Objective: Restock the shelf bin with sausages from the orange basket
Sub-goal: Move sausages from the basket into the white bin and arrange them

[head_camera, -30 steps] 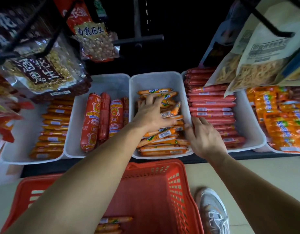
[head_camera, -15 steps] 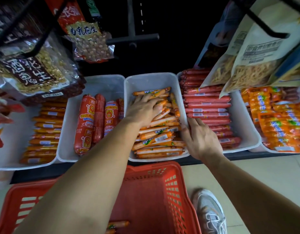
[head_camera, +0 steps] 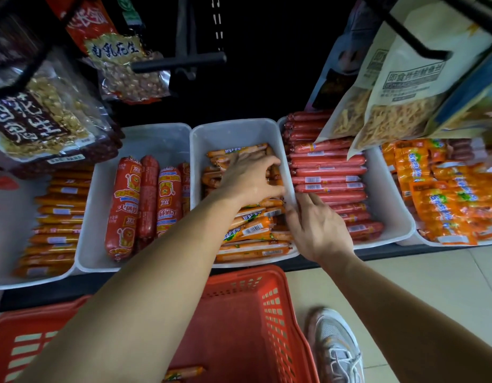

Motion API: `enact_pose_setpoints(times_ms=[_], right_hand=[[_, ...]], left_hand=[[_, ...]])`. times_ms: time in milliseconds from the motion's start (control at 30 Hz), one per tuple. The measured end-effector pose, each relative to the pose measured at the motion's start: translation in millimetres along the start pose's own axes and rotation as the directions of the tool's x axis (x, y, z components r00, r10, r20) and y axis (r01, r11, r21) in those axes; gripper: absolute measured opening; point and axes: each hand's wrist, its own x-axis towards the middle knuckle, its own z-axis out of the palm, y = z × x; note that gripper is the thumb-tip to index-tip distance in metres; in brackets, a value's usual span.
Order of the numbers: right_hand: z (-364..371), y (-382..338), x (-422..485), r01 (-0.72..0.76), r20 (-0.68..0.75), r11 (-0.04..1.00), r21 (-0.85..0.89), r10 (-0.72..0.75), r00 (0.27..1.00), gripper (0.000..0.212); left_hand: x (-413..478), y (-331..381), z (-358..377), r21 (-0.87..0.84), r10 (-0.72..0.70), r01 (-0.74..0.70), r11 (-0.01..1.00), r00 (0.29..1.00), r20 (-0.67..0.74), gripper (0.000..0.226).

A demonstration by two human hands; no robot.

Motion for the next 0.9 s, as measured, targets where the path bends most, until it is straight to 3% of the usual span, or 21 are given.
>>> enact_pose_setpoints(times_ms=[200,400,633,733,800,900], right_hand=[[-1.3,-2.5,0.5,-0.01,0.003,1.0,-0.007,0.01,1.0,0.038],[-0.2,-1.1,0.1,-0.013,0.009,1.0,-0.009,0.013,1.0,0.038],[1.8,1.1,0.4,-0.007,-0.01,1.0,-0.015,0.006,1.0,0.036],[2.4,1.4,0.5,0.001,-0.008,1.0,-0.012,-0.001,1.0,0.037],[2.6,1.6,0.6,0.003,-0.009,1.0,-0.008,-0.003,1.0,0.037],[3.1,2.5,0.5,0.005,-0.016,1.0,-0.002,-0.005,1.0,0.037]], left_hand=[[1.7,11.8,2.8,-0.02,-0.099,0.104,0.994,0.982,0.159,0.081],[-7.0,13.1,6.0,-0.283,-0.095,0.083,0.956,0.995,-0.03,0.023],[-20.5,-7.9,-21.0,-0.612,-0.316,0.142,0.778,0.931,-0.185,0.009],[-22.1,-34.9,-35.0,-0.606,-0.345,0.172,0.776,0.921,-0.18,0.016],[-19.8,-53.1,-37.1,-0.529,-0.349,0.217,0.82,0.923,-0.161,0.011],[-15.9,-65.8,-33.5,-0.412,-0.331,0.261,0.873,0.937,-0.109,0.026]])
